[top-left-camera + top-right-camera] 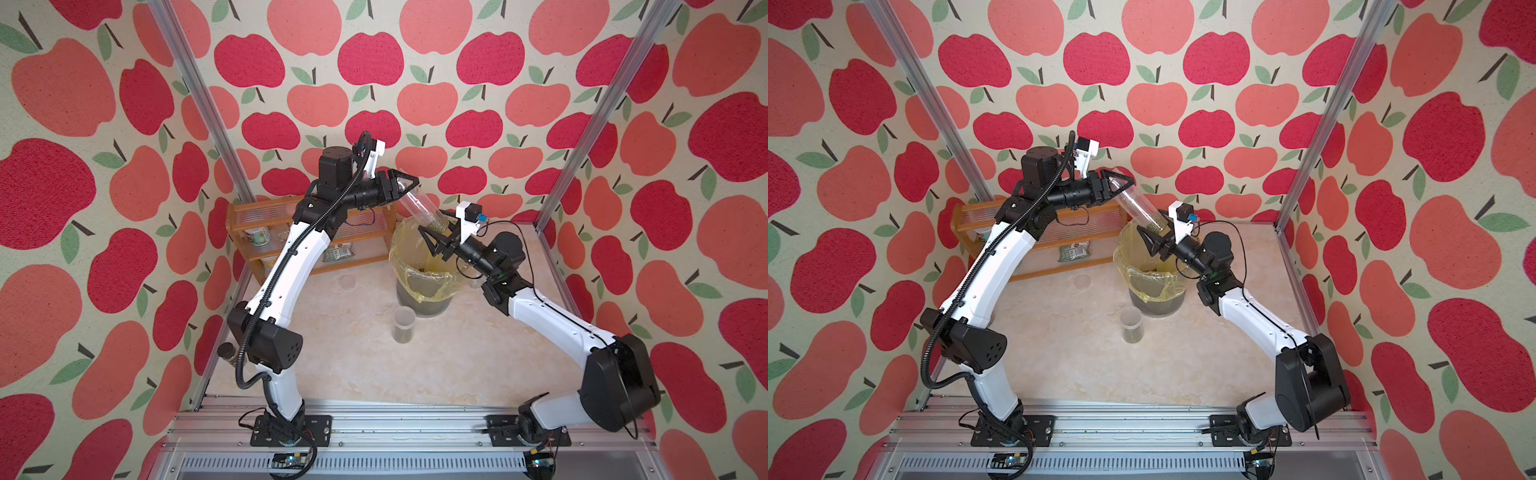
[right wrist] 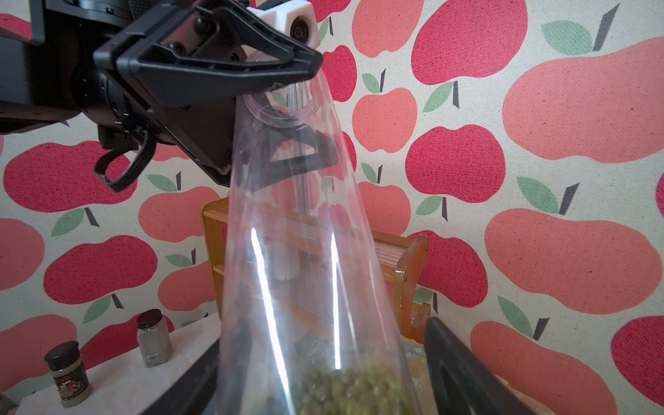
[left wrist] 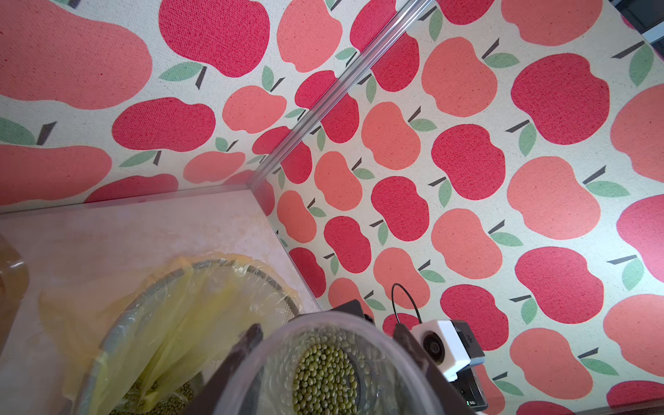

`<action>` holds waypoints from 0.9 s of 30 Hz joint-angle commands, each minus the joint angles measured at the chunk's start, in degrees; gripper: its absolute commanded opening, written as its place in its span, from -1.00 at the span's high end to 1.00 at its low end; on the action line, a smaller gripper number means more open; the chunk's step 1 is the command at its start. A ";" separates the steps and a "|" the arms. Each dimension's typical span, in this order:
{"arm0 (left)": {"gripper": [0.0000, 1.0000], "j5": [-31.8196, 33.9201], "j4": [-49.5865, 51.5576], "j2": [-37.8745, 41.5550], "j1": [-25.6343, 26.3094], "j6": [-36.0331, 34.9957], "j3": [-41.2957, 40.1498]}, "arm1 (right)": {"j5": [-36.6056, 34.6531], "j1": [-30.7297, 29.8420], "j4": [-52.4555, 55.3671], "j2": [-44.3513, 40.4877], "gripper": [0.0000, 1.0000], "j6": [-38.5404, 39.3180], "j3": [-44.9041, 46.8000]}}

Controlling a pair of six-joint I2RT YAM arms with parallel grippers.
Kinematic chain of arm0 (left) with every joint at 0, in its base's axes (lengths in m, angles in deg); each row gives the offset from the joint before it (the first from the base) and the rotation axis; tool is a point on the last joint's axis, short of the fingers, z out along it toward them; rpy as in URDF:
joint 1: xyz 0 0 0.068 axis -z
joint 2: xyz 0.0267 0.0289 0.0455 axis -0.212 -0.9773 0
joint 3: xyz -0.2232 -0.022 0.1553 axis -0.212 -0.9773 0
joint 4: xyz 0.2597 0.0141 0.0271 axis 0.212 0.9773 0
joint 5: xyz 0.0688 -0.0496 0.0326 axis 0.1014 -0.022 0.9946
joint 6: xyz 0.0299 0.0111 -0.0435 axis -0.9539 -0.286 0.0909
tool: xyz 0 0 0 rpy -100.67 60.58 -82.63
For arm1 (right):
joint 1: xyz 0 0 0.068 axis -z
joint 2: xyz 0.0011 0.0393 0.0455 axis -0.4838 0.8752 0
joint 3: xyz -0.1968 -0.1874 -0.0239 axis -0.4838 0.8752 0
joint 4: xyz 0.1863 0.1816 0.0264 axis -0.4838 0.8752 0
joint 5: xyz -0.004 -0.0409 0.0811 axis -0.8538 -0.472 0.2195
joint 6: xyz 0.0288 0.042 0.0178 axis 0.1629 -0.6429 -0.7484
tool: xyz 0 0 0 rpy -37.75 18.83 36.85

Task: Empty moldy mung beans from jars
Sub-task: Pour the moldy mung beans from the jar into the trash bin.

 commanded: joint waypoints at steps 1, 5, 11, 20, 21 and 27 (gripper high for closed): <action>0.30 -3.51 -0.05 1.66 -0.21 1.15 -0.63 | -0.93 1.13 -4.07 0.14 -0.53 -2.15 0.29; 0.30 -3.84 -0.11 1.04 -0.76 1.55 -1.13 | -0.76 1.22 -4.89 -0.14 -0.46 -2.27 0.65; 0.30 -4.59 -1.00 -0.30 -1.38 2.93 -1.80 | 0.43 1.22 -5.16 -0.26 -0.39 -2.36 0.65; 0.31 -4.66 -1.29 -0.74 -1.39 3.46 -1.57 | 1.48 1.57 -5.38 0.51 -0.17 -3.17 0.06; 0.30 -4.57 -1.34 -0.69 -1.39 3.49 -1.57 | 1.69 1.58 -5.34 0.60 -0.14 -3.45 -0.13; 0.22 -4.22 0.08 -1.19 -1.38 3.06 -1.10 | 1.67 2.19 -8.31 0.96 0.04 -6.96 0.64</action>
